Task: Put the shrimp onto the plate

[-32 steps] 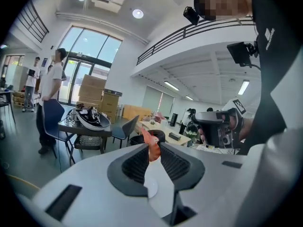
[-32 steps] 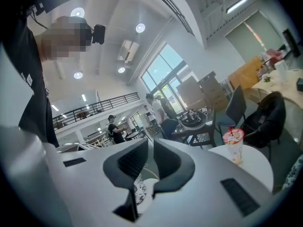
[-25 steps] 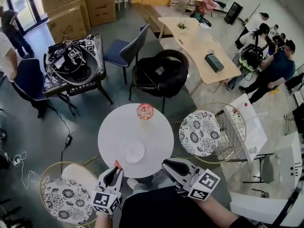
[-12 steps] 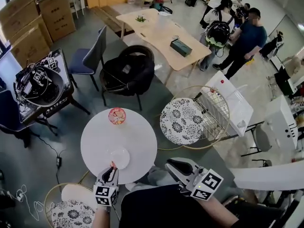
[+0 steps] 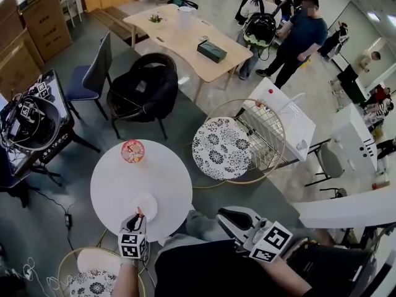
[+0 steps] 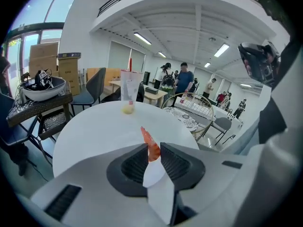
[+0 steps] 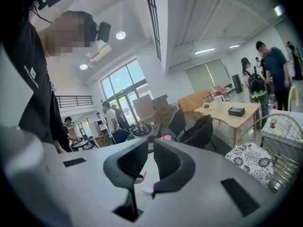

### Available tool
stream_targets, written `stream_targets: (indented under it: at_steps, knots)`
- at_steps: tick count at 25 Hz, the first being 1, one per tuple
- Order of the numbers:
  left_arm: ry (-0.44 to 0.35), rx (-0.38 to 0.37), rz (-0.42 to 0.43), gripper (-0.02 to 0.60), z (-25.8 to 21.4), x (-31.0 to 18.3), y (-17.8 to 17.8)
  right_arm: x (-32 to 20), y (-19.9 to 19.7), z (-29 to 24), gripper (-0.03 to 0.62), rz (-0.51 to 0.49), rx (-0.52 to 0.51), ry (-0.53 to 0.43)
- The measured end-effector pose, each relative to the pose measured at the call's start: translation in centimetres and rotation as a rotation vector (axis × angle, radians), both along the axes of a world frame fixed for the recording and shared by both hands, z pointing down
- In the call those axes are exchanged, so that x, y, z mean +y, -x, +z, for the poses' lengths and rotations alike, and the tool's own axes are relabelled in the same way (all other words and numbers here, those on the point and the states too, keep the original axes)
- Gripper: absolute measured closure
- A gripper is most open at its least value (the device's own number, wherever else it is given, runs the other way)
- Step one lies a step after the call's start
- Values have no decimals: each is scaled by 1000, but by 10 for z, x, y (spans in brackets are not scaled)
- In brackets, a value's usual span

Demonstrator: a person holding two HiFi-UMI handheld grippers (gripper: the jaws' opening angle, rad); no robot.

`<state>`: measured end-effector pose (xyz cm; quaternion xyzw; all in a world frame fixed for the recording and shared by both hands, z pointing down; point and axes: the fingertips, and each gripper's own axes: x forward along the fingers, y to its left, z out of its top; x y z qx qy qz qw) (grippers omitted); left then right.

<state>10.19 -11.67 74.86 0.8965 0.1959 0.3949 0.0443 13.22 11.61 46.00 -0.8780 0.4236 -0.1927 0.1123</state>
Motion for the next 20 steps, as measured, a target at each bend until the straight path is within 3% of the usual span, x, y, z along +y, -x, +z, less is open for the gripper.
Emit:
stream_targets:
  at_steps: [9, 20]
  knots:
    - [-27, -85, 7, 502, 39, -6, -4, -4, 4, 17, 548, -2, -28, 59]
    - [-37, -136, 27, 502, 62, -2, -9, 4, 0, 25, 548, 7, -46, 94]
